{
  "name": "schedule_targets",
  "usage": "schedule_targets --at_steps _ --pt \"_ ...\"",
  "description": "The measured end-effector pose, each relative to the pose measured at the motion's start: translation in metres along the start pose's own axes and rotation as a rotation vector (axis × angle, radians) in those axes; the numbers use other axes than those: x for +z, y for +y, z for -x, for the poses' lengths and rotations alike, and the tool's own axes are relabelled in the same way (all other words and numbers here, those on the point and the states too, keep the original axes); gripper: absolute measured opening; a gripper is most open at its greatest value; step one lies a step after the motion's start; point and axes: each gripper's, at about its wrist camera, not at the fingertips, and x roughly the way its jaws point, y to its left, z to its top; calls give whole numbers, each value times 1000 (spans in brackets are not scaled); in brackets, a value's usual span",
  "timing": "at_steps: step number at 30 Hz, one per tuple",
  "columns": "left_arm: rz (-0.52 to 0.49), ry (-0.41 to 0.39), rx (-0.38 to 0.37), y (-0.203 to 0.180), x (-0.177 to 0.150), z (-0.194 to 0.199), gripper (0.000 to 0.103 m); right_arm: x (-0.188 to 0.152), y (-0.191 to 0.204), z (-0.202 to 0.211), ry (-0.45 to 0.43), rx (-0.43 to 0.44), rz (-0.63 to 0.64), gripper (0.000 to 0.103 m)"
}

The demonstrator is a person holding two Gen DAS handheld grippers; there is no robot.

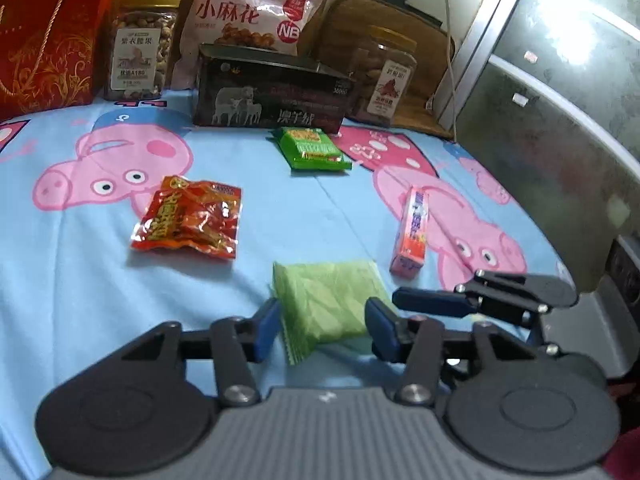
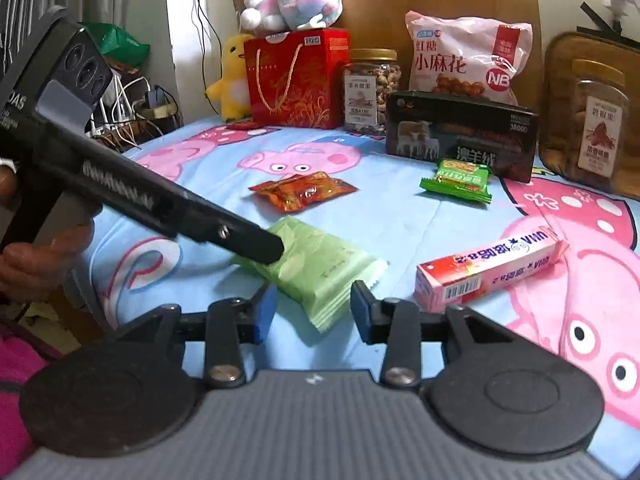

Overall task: Organize snacks
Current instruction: 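Grasp the light green pouch on the sheet with the left tool, then carry the light green pouch into the tin and open the left tool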

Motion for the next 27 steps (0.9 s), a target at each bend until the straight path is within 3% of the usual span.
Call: schedule_targets --at_steps 3,8,11,16,22,27 --pt "-4 -2 -6 0 5 -2 50 -2 3 -5 3 5 22 51" --pt "31 60 -27 7 5 -23 42 -8 -1 -10 12 5 19 51" --pt "15 47 -55 8 5 -22 36 -7 -8 -9 7 30 -14 36" --pt "42 18 -114 16 18 -12 34 13 -15 -4 -25 67 -40 34" --pt "31 -55 -144 22 73 -7 35 71 -56 -20 -58 89 -109 34" --pt "31 -109 -120 26 154 -43 36 119 -101 -49 -95 1 -116 34"
